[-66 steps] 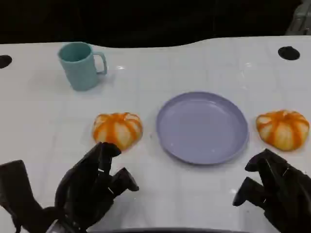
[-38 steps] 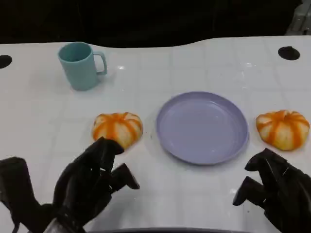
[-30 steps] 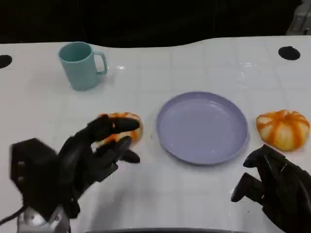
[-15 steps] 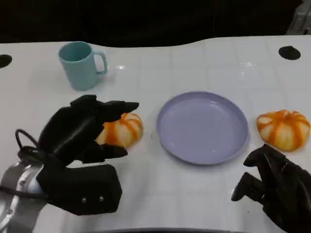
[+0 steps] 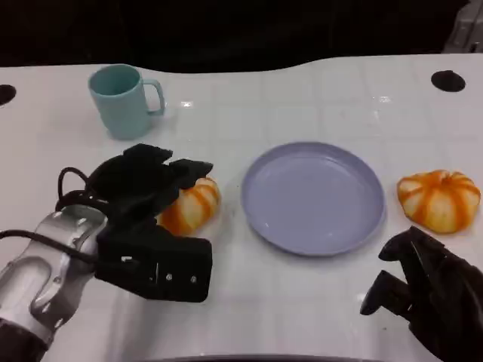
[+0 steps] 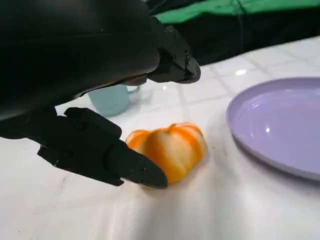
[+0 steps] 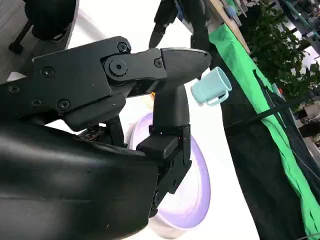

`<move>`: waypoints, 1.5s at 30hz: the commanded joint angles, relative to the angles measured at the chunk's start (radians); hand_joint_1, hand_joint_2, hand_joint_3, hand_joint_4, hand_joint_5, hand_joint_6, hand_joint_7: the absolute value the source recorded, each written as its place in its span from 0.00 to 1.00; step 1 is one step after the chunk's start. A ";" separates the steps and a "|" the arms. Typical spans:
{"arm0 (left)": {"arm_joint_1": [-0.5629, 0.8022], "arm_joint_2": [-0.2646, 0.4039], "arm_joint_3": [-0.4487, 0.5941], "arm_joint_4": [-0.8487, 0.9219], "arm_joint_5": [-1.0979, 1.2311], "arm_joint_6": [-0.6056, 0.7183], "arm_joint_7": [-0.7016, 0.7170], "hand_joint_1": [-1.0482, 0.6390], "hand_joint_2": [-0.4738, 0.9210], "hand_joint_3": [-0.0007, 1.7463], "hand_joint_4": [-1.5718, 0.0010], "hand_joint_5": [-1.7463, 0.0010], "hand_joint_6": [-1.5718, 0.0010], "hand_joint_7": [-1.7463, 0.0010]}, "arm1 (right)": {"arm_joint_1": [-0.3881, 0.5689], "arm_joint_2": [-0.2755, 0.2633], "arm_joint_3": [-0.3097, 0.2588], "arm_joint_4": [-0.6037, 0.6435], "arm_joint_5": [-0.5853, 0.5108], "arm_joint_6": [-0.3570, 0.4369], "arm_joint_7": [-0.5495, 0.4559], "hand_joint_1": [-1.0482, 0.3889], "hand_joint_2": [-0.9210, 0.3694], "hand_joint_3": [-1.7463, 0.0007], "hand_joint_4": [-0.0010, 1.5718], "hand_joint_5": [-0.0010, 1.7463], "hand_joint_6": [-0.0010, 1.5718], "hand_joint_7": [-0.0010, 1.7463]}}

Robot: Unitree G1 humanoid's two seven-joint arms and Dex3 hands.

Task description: Grasp the bread from the table and place it into the plate.

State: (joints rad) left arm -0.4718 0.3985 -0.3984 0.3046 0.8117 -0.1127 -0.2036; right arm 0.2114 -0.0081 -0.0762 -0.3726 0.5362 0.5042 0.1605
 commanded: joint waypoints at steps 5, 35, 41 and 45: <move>-0.151 -0.057 -0.088 0.274 0.024 0.020 0.029 0.45 0.89 0.00 0.99 0.90 0.87 1.00 | 0.012 -0.013 -0.017 -0.014 0.010 -0.003 0.010 0.38 0.00 0.86 0.42 1.00 0.33 0.92; -0.413 -0.282 -0.133 1.016 -0.095 -0.043 0.332 0.48 1.00 0.07 0.45 0.64 0.39 0.92 | 0.031 -0.011 -0.027 -0.023 0.020 -0.004 0.032 0.38 0.01 0.87 0.42 1.00 0.35 0.90; -0.398 -0.271 -0.150 1.014 -0.079 -0.063 0.454 0.48 1.00 0.12 0.51 0.07 0.48 0.38 | 0.034 -0.013 -0.025 -0.029 0.017 0.001 0.026 0.38 0.00 0.86 0.41 1.00 0.35 0.90; -0.403 -0.272 -0.141 1.011 -0.084 -0.059 0.546 0.49 1.00 0.13 0.49 0.00 0.63 0.04 | 0.035 -0.012 -0.023 -0.029 0.014 -0.002 0.024 0.38 0.00 0.87 0.42 1.00 0.35 0.90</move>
State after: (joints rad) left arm -0.8825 0.1126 -0.5424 1.3064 0.7313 -0.1731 0.2880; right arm 0.2407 -0.0107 -0.0935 -0.3890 0.5483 0.5038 0.1886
